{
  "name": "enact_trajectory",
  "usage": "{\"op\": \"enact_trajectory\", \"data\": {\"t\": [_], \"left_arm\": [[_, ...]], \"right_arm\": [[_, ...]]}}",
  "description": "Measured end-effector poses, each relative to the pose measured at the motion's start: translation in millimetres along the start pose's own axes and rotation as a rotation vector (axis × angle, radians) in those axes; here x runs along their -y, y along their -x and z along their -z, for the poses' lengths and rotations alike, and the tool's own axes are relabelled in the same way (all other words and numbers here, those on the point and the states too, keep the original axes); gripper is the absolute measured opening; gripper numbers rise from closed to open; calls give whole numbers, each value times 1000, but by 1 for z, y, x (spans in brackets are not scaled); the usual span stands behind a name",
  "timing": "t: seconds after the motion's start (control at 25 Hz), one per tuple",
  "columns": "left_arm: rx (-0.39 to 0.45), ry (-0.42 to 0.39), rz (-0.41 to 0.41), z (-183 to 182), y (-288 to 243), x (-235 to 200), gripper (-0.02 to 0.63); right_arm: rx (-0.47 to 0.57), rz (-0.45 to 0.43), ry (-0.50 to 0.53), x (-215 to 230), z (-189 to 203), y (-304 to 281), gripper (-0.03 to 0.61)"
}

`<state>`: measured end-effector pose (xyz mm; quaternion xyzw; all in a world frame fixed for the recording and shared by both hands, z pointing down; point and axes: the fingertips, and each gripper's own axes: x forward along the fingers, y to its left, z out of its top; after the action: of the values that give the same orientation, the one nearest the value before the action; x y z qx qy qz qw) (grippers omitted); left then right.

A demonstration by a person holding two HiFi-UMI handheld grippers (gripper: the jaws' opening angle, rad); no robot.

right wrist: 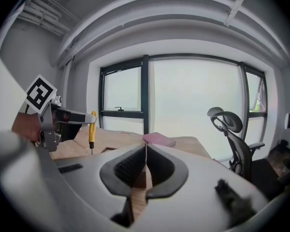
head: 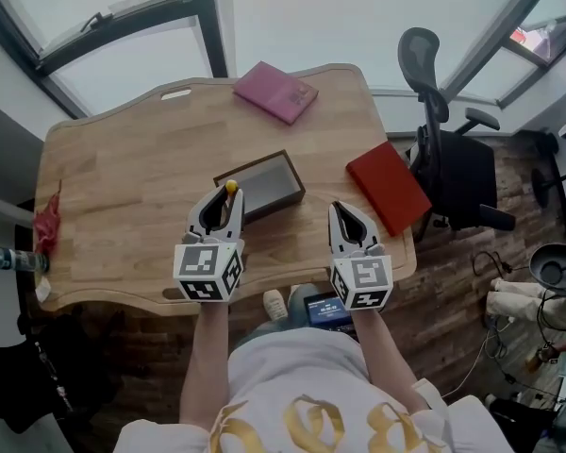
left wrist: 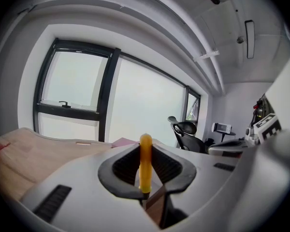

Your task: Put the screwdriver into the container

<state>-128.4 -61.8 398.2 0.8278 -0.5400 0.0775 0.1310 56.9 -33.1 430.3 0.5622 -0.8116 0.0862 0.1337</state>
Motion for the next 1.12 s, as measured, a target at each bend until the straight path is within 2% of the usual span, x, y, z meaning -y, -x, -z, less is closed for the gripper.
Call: {"op": "enact_trajectory", "data": {"t": [0.52,1.12], "left_arm": [[-4,4,-2,-9,-14,-20,77],[-87,4,6,12,-42,-34,77]], "right_arm": [[32,-15,9,-1,-22,-30,32],[-13,-7,-29,10,-6,-50,32]]}}
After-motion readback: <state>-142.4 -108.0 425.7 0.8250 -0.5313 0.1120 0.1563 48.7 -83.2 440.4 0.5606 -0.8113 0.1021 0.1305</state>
